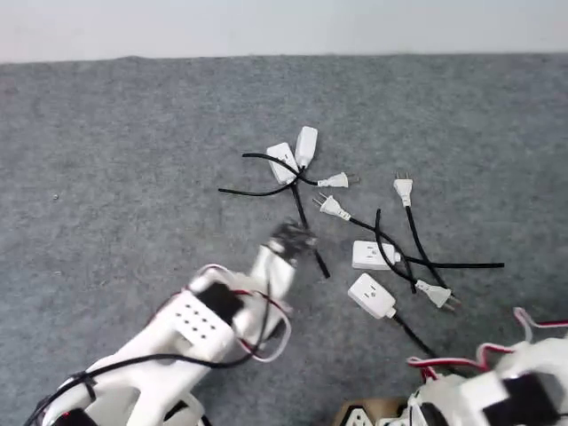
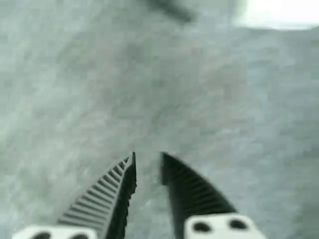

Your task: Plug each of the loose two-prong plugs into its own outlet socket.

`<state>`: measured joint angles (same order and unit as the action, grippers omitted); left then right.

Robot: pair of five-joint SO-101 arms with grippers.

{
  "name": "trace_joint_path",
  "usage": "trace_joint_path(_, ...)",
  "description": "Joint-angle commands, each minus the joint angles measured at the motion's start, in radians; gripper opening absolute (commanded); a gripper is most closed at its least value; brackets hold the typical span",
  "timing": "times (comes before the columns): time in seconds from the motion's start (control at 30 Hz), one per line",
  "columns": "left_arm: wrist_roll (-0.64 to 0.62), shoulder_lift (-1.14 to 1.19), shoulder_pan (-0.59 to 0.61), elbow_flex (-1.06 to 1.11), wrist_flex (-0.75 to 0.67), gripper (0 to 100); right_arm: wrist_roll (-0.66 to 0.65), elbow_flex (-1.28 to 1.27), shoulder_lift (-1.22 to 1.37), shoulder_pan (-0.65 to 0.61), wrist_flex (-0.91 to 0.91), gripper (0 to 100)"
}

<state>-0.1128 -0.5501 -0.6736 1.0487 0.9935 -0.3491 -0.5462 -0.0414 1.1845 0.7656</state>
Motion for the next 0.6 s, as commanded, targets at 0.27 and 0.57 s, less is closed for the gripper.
trace_joint_path(0.27, -0.341, 0.08, -0.238, -0.183, -0.233, 22, -0.005, 0.227, 0.108, -0.013, 0.093, 21.2)
trace_joint_path(0.57, -0.64, 0.522, -0.292, -0.532, -0.176, 22, 0.087, 0.296, 0.11, -0.105, 0.209, 20.8)
